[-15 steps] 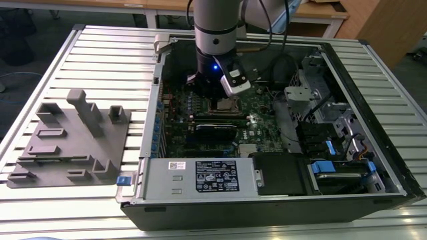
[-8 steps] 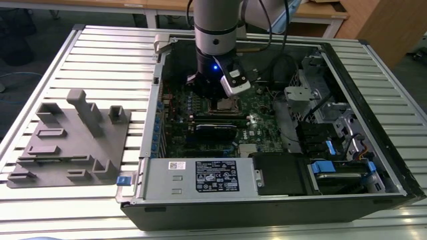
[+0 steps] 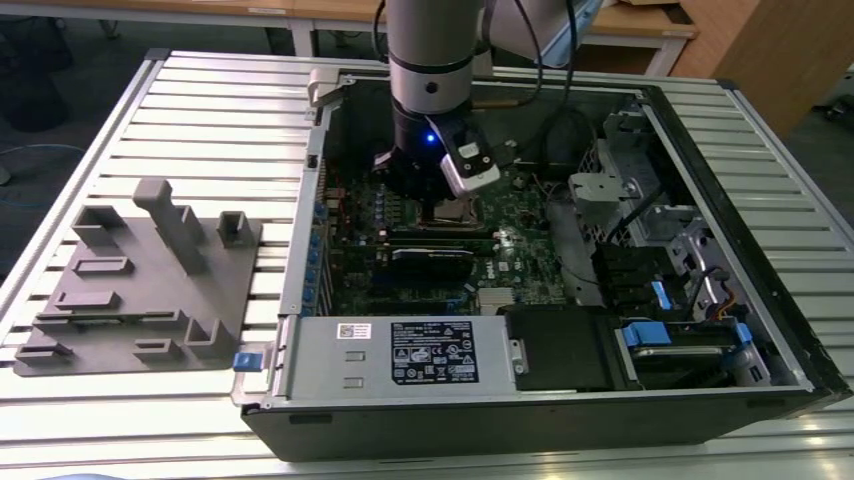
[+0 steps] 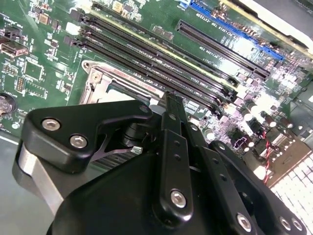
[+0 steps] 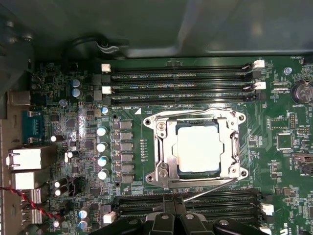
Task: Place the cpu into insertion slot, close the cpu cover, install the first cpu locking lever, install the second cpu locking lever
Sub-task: 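Install the second cpu locking lever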
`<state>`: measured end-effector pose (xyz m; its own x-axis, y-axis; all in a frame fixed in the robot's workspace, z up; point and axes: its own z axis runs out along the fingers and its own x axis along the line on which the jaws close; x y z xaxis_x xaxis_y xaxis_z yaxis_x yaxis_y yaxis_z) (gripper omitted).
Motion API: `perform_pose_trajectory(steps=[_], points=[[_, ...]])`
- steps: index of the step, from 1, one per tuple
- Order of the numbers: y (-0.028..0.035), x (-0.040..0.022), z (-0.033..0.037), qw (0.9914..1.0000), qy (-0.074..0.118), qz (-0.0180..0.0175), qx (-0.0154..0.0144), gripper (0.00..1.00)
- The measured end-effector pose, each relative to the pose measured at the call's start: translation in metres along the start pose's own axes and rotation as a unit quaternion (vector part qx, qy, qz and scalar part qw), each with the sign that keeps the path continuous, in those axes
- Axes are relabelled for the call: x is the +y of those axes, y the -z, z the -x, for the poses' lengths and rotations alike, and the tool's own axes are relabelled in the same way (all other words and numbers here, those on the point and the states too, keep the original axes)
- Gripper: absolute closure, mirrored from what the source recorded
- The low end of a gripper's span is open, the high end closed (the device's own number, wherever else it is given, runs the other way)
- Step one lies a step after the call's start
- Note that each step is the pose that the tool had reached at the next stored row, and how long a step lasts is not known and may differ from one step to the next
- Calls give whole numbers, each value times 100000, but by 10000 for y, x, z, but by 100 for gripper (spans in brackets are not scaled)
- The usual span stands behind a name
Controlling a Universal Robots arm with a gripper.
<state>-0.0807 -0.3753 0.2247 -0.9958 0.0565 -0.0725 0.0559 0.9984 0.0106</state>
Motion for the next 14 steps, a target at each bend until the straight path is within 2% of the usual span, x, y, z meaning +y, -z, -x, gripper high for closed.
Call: perform_pose_trajectory(steps=[7, 14], points=[[-79, -1, -18, 100000, -21, -7, -55, 89], [-120, -5, -72, 100000, -33, -12, -104, 89]])
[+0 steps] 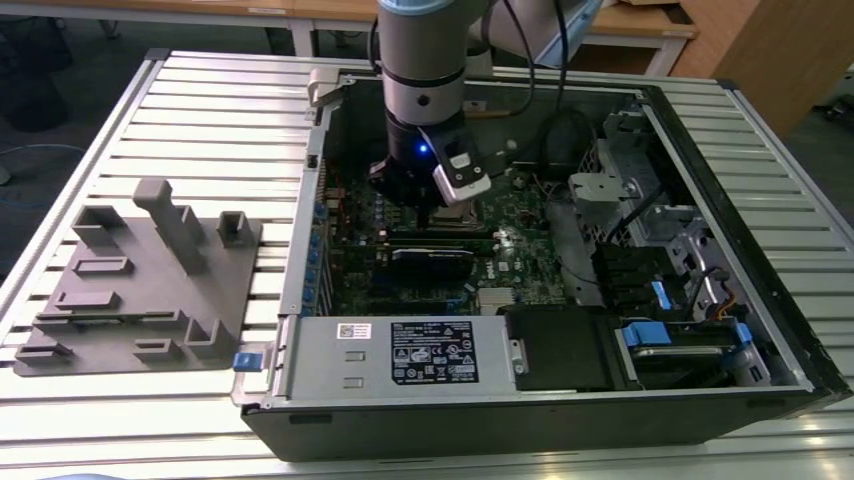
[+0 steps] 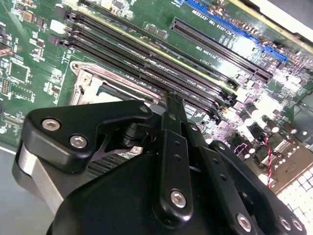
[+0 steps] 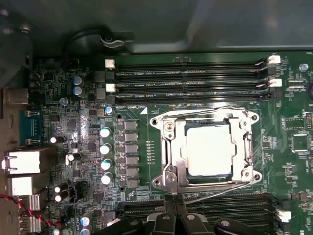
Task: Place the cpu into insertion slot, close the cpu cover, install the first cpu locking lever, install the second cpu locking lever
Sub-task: 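Install the second cpu locking lever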
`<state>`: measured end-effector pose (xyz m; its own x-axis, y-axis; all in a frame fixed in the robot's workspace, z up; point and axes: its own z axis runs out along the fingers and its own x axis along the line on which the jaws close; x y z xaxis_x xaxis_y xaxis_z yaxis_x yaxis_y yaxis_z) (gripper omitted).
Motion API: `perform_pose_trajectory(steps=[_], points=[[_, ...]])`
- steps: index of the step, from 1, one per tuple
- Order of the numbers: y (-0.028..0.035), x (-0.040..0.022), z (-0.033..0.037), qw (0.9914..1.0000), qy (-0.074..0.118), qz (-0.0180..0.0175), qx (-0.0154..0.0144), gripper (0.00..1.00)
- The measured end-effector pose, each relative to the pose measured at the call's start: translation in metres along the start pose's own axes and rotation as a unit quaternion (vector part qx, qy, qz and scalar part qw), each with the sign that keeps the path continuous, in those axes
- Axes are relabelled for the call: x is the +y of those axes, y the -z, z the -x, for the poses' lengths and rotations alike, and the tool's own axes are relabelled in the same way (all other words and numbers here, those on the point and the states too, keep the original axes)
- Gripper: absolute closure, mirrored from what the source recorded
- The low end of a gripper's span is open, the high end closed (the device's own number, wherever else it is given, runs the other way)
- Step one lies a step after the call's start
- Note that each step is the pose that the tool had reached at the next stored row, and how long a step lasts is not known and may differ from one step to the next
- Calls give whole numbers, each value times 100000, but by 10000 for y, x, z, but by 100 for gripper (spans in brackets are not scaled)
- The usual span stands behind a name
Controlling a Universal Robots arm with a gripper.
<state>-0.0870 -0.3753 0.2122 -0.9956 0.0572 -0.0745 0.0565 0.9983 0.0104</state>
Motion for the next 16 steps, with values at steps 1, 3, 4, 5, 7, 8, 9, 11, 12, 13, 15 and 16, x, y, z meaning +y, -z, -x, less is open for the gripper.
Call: perform_pose_trajectory(steps=[1, 3, 4, 5, 7, 8, 9, 11, 12, 13, 15, 16], points=[[-5, 0, -6, 100000, -4, 5, -3, 89], [-15, -1, -13, 100000, -6, 4, -2, 89], [-18, -1, -15, 100000, -9, 4, -1, 89], [-19, -1, -17, 100000, -12, -3, 3, 89], [-19, -1, -18, 100000, -10, -8, 6, 89], [-20, -1, -19, 100000, -16, -1, 2, 89], [-21, 1, -19, 100000, -18, 12, -5, 89], [-21, 6, -19, 100000, -18, 7, -4, 89], [-21, 9, -19, 100000, -18, 5, -2, 89], [-21, 11, -19, 100000, -17, 5, -3, 89], [-21, 11, -19, 100000, -13, 19, 2, 89], [-22, 12, -20, 100000, -14, 39, 5, 89]])
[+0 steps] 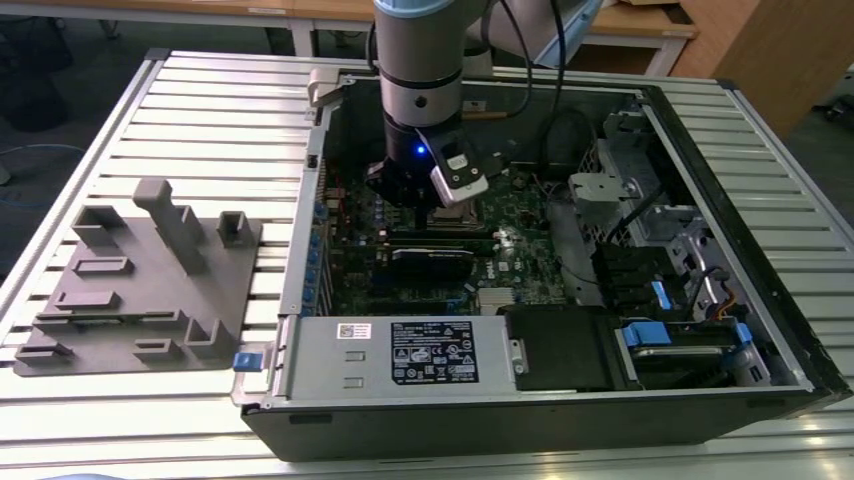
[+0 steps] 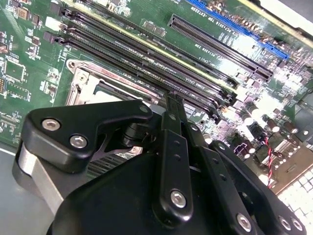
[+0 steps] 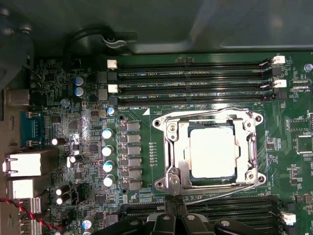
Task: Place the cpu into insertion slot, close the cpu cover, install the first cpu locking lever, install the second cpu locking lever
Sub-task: 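Install the second cpu locking lever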
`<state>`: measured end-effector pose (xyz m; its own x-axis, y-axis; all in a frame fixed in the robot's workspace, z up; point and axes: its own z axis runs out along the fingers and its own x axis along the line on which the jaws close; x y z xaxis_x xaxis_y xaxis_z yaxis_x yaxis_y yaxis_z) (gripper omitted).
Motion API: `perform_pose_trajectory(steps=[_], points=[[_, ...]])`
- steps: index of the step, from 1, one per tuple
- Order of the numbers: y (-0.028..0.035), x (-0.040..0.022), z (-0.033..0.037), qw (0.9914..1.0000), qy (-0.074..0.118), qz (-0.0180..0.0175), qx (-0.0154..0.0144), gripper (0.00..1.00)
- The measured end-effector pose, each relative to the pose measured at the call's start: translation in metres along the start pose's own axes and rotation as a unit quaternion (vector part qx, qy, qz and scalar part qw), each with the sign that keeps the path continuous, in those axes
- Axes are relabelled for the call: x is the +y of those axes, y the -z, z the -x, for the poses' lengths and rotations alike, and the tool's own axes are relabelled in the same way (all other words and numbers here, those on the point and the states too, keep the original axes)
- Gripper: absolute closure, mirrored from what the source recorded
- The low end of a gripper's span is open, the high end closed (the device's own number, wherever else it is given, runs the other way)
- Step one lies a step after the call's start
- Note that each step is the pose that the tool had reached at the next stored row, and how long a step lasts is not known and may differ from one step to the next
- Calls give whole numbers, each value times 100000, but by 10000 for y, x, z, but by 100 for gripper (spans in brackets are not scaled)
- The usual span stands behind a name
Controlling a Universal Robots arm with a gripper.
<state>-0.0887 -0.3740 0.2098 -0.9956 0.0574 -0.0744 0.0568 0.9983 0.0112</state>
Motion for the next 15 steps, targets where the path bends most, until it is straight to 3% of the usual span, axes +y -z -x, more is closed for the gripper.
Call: perform_pose_trajectory(steps=[15], points=[[-41, -1, -23, 100000, -17, 68, 3, 89]])
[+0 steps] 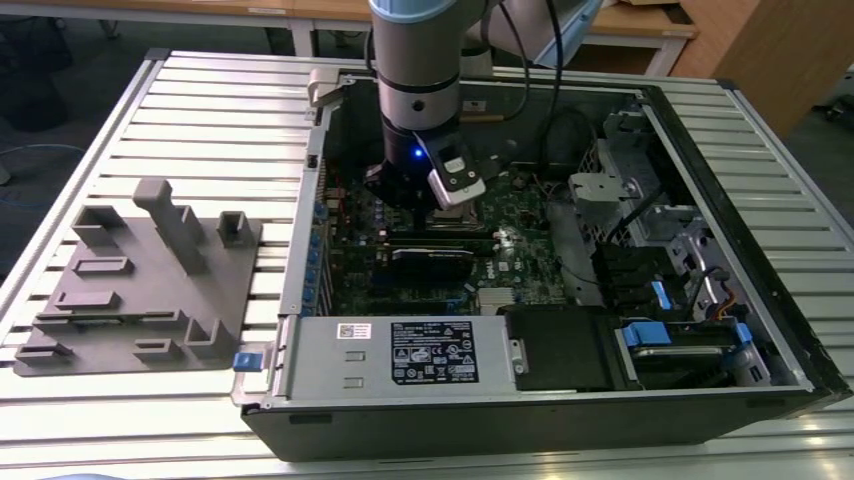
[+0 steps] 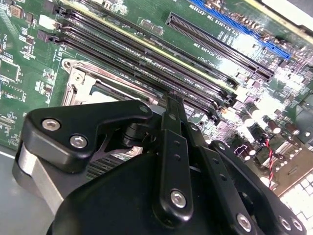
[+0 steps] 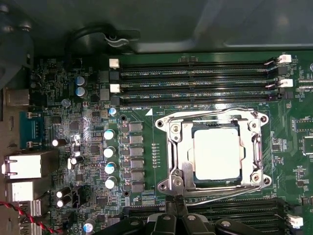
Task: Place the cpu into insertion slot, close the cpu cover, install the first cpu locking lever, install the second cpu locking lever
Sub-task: 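Install the second cpu locking lever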
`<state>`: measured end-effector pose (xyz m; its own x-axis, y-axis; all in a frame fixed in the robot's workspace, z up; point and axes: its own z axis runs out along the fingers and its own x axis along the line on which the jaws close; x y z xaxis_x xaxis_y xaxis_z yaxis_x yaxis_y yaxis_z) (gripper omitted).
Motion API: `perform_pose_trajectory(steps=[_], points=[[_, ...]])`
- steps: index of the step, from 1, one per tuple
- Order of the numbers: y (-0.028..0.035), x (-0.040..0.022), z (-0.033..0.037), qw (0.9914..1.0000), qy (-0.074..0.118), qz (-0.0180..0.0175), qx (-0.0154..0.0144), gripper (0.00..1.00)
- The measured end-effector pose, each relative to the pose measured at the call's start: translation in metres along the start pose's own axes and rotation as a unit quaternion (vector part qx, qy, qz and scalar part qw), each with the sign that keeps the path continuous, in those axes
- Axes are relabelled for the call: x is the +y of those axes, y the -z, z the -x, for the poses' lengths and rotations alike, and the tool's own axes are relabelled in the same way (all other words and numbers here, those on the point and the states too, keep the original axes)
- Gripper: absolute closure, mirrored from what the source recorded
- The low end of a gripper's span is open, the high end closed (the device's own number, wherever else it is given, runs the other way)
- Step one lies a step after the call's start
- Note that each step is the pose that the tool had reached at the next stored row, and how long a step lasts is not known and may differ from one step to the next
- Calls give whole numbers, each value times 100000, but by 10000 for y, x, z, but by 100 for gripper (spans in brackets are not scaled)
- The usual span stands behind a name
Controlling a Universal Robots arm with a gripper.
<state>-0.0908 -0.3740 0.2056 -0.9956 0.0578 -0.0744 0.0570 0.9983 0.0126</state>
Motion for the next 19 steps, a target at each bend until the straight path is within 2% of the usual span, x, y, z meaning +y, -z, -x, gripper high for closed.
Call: perform_pose_trajectory(steps=[6, 8, 11, 13, 19], points=[[-1, 1, -1, 100000, -16, 104, 1, 89], [-2, 1, -4, 100000, -26, 284, 6, 89], [-2, 1, -10, 99997, -56, 762, 30, 89], [-3, 1, -10, 99996, -75, 918, 34, 89], [-9, 0, -10, 99996, -72, 932, 36, 89]])
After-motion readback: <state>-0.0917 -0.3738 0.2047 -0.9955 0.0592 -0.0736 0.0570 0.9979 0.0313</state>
